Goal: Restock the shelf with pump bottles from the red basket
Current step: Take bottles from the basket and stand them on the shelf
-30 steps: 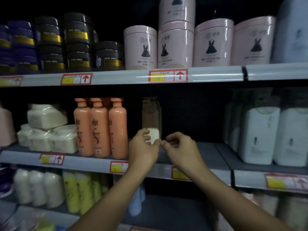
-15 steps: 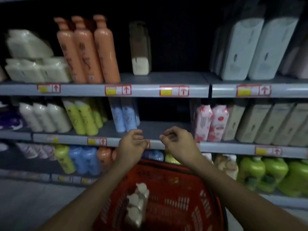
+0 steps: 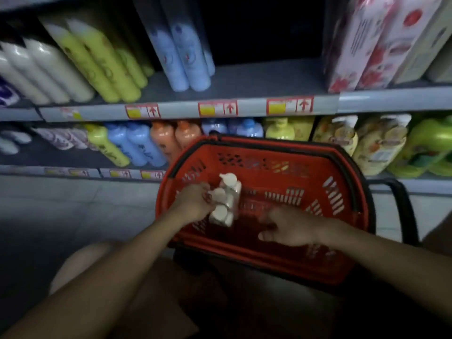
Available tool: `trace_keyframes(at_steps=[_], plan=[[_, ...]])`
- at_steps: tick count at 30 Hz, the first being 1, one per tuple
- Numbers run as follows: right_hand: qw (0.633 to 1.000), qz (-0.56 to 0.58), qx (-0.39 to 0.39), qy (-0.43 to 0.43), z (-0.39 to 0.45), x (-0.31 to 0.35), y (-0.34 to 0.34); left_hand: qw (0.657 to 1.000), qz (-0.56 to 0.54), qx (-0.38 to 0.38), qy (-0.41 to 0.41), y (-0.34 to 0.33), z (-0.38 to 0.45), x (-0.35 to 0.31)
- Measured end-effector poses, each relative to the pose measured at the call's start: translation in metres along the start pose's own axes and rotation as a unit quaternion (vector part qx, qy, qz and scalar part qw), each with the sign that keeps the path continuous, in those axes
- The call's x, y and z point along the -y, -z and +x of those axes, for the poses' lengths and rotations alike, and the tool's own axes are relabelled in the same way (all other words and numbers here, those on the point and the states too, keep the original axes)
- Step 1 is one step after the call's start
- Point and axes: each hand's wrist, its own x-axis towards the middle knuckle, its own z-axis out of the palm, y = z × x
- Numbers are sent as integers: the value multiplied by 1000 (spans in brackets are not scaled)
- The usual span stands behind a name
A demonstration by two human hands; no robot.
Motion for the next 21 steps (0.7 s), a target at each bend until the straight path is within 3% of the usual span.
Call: trace_keyframes(at_steps=[2, 4, 8, 15, 18, 21], plan=[[997, -19, 71, 32, -5, 15, 3, 998, 61, 28, -18, -8, 7, 0], [994, -38, 85, 52, -8, 20, 5, 994, 99, 28, -27, -10, 21, -5], [986, -138, 55, 74, -9, 12, 3, 982, 182, 46, -24, -11, 55, -14], [976, -211, -36, 50, 7, -22, 22, 979, 182, 86, -29, -47, 79, 0], [980, -189, -51, 33, 16, -29, 29, 986, 137, 80, -56, -45, 78, -1], [985, -166, -46, 13, 24, -35, 30, 982, 160, 84, -60, -44, 75, -3]])
